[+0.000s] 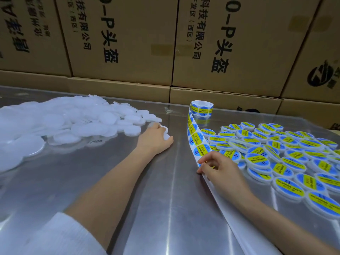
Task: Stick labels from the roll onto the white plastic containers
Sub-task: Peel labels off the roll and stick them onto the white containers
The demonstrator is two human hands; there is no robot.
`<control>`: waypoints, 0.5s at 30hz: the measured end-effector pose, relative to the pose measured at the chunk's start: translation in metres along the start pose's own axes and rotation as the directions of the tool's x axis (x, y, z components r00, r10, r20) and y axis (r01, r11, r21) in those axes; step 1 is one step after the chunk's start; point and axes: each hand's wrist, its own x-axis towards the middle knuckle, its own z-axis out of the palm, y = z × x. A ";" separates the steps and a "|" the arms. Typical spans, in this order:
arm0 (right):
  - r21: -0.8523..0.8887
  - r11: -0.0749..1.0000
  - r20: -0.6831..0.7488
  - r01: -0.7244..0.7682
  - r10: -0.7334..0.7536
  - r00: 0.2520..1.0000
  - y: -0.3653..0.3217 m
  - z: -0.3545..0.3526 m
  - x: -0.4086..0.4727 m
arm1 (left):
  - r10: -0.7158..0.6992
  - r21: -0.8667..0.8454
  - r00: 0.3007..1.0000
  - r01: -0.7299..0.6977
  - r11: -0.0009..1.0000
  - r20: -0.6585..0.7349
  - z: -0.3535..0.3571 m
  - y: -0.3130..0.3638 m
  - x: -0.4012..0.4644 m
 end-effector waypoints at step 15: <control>0.189 0.982 0.053 0.005 -0.015 0.998 -0.001 -0.004 -0.001 | 0.195 -0.071 0.981 -0.195 0.978 -0.011 -0.026 0.032 -0.103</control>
